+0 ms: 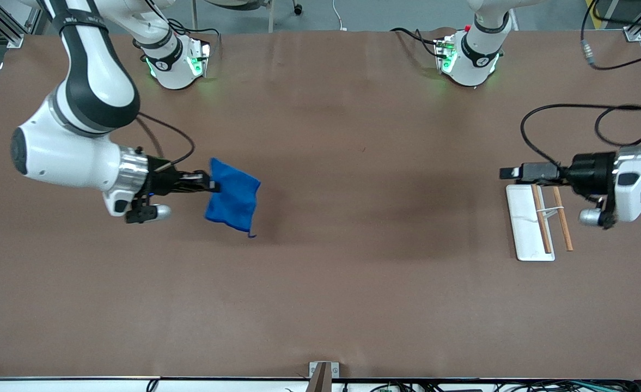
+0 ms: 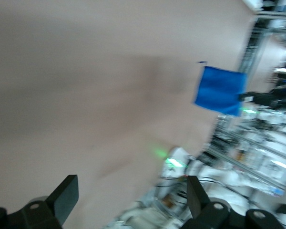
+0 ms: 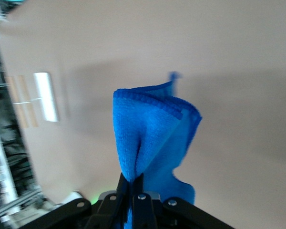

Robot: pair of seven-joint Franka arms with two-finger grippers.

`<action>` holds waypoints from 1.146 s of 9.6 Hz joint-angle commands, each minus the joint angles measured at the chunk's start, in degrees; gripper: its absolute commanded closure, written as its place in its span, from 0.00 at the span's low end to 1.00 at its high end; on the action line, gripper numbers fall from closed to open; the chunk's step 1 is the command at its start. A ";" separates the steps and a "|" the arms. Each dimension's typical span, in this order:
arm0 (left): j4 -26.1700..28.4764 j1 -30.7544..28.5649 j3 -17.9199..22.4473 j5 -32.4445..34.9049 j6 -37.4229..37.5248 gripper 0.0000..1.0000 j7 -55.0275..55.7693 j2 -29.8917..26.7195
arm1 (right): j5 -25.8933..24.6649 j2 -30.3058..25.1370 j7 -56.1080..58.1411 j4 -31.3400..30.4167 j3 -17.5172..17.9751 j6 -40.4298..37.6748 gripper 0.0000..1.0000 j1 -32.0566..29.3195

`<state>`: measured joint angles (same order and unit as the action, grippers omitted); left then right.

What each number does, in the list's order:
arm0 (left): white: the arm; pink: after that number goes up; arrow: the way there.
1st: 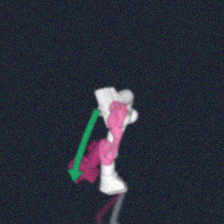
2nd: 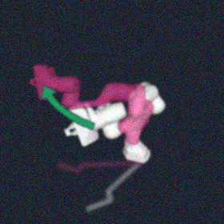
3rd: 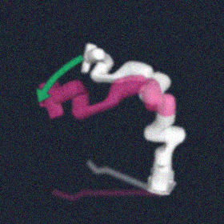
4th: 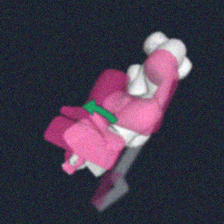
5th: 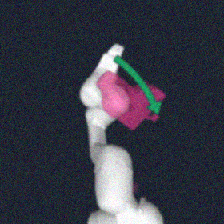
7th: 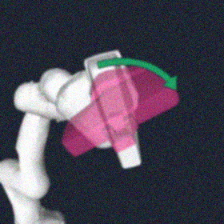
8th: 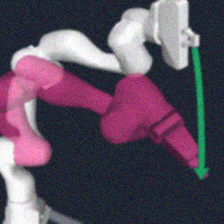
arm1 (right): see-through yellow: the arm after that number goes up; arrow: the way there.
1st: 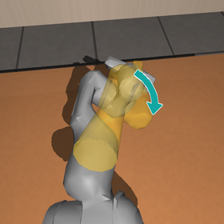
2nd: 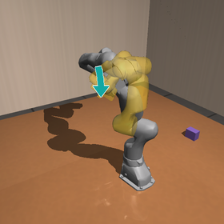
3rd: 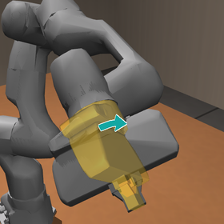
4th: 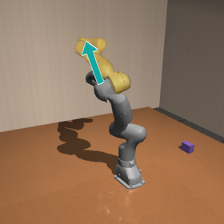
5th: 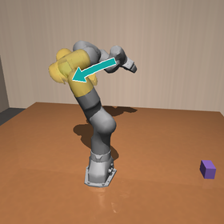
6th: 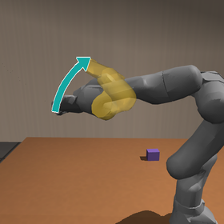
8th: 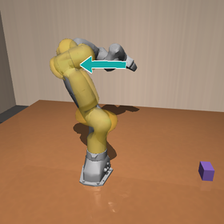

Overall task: Right arm passes towel to left arm to hang
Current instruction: 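Carry the towel toward the left gripper while the left gripper approaches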

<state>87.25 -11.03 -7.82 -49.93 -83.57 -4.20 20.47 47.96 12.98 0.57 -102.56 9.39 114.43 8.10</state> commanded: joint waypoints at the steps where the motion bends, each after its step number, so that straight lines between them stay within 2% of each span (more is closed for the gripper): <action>1: 6.76 0.30 0.08 -12.14 -0.27 0.00 -2.38 0.89 | 13.59 2.04 0.04 0.52 6.66 5.69 1.00 0.07; 2: 10.45 0.74 -0.35 -19.17 -0.27 0.04 -6.05 1.41 | 18.70 3.10 0.39 0.61 9.31 8.59 1.00 0.25; 4: 14.52 2.06 -2.63 -26.16 -0.27 0.16 -11.51 2.46 | 30.90 5.20 3.36 2.01 15.28 14.82 1.00 1.03; 5: 16.88 2.15 -4.47 -30.45 -0.27 0.19 -13.97 3.86 | 36.97 6.17 6.43 3.06 16.44 17.21 1.00 2.26; 7: 19.27 2.33 -8.77 -38.63 -0.36 0.19 -17.24 8.51 | 48.49 6.62 11.53 5.00 16.80 19.16 1.00 5.16; 9: 20.15 2.33 -11.51 -43.21 -0.36 0.19 -17.42 12.65 | 58.25 6.62 16.02 6.32 16.89 19.16 1.00 6.92; 11: 20.51 2.59 -12.48 -45.69 -0.27 0.20 -17.42 13.63 | 65.21 6.62 20.32 7.55 16.89 19.08 1.00 8.42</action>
<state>106.74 -8.29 -19.90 -94.25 -83.29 -20.41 33.13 108.81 18.92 17.75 -96.44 25.92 133.22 15.70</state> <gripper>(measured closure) 0.194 0.947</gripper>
